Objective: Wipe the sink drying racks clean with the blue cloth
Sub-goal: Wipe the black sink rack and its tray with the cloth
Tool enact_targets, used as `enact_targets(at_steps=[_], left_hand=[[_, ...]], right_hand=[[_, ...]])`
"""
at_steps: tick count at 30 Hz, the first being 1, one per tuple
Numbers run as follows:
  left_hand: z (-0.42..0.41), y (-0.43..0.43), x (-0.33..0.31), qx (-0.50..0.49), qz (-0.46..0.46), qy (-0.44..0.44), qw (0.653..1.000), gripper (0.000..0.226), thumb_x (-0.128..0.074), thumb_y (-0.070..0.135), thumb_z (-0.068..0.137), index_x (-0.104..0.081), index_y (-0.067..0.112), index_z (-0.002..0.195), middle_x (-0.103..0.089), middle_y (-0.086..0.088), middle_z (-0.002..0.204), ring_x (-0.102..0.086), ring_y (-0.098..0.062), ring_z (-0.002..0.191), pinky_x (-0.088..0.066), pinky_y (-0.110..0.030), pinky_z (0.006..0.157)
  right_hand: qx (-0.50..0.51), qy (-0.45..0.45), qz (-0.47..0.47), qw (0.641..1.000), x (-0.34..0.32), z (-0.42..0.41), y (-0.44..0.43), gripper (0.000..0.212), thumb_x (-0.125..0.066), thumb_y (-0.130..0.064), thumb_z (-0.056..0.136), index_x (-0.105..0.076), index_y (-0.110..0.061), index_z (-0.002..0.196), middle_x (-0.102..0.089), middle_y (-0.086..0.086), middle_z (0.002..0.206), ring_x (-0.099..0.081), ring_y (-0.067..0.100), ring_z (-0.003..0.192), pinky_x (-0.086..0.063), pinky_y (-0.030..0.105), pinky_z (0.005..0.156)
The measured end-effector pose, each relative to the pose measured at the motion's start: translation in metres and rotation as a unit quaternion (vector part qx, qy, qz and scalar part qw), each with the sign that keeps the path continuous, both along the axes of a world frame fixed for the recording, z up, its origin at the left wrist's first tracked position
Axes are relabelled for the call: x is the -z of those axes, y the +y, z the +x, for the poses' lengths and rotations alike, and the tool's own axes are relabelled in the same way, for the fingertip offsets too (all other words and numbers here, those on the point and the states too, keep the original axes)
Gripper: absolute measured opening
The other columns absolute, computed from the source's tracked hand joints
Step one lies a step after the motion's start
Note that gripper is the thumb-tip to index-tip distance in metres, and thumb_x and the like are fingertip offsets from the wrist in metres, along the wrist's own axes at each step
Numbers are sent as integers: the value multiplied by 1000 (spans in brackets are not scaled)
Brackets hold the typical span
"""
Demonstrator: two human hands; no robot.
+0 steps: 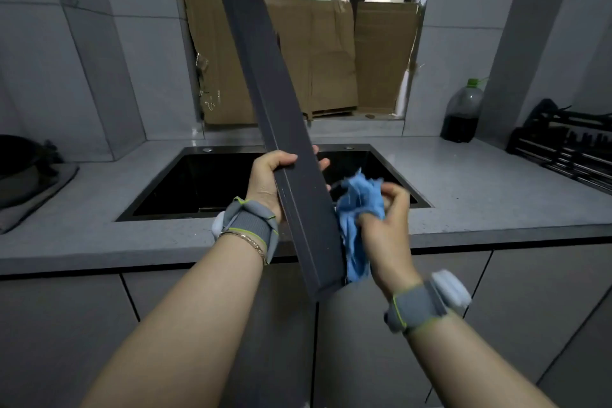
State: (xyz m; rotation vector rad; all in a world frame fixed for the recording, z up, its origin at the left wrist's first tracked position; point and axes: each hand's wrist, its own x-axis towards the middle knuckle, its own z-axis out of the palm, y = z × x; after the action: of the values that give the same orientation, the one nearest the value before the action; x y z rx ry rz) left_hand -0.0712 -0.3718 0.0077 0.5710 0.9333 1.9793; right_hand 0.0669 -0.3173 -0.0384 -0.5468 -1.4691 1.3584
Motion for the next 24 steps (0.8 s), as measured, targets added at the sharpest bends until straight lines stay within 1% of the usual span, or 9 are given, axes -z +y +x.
enact_targets(at_steps=[2,4,5,7,9,12,17,21,24], left_hand=[[4,4,2,12,-7,3,1000,30,-36,11,92,-63,-1,87,-69,-12,74,-67,-29,73,-57,-34,65],[7,9,5,22,-22,22,999,28,-36,11,96,-62,3,88,-69,-9,66,-67,-23,62,-57,-27,54],[7,11,7,28,-21,33,999,29,-35,12,98,-61,5,90,-69,-7,66,-67,-19,58,-56,-26,54],[2,12,8,0,-56,80,995,28,-35,24,101,-60,11,98,-68,3,68,-65,-10,59,-55,-25,59],[-6,11,6,-21,-84,108,990,36,-43,44,97,-58,14,111,-70,1,85,-65,-13,76,-54,-32,76],[-14,14,2,-39,-23,64,997,54,-47,45,95,-51,3,129,-60,-17,124,-62,-30,107,-50,-45,94],[-15,10,1,-36,0,61,997,50,-37,38,100,-47,3,135,-62,-15,115,-64,-24,94,-56,-38,75],[-10,10,2,-14,15,47,999,54,-38,41,99,-46,2,136,-55,-18,130,-61,-27,105,-54,-40,86],[-1,7,1,44,-4,65,997,60,-42,48,93,-48,5,134,-56,-16,132,-59,-25,113,-45,-37,101]], right_hand=[[-22,14,29,999,-29,-12,2,49,-48,10,82,-37,-27,113,-51,1,107,-56,11,92,-52,17,75],[-9,-43,154,987,-42,-24,3,40,-55,-13,76,-48,-37,107,-51,8,117,-52,26,109,-47,42,94],[0,-133,242,961,-42,-30,2,38,-53,-29,74,-51,-39,110,-49,9,125,-45,27,121,-39,50,101],[20,-322,371,871,-24,-38,0,68,-35,-58,74,-41,-32,136,-25,3,152,-16,23,141,-15,51,114],[61,-340,449,824,-2,-35,-9,71,-26,-61,80,-39,-24,140,-11,0,157,-5,25,144,-10,53,112],[80,-295,503,808,43,-22,-13,49,-33,-41,91,-47,-16,131,-20,8,154,-16,32,140,-16,48,110],[68,-272,529,801,99,-2,-14,70,-38,-25,84,-10,-35,147,-17,3,153,-14,31,138,-17,49,110],[82,-285,487,821,61,-19,-2,63,-34,-24,82,-23,-25,145,-26,15,151,-24,40,137,-23,59,106],[78,-293,437,847,11,-40,11,62,-20,-30,87,-23,-15,147,-16,15,154,-12,36,142,-16,51,113]])
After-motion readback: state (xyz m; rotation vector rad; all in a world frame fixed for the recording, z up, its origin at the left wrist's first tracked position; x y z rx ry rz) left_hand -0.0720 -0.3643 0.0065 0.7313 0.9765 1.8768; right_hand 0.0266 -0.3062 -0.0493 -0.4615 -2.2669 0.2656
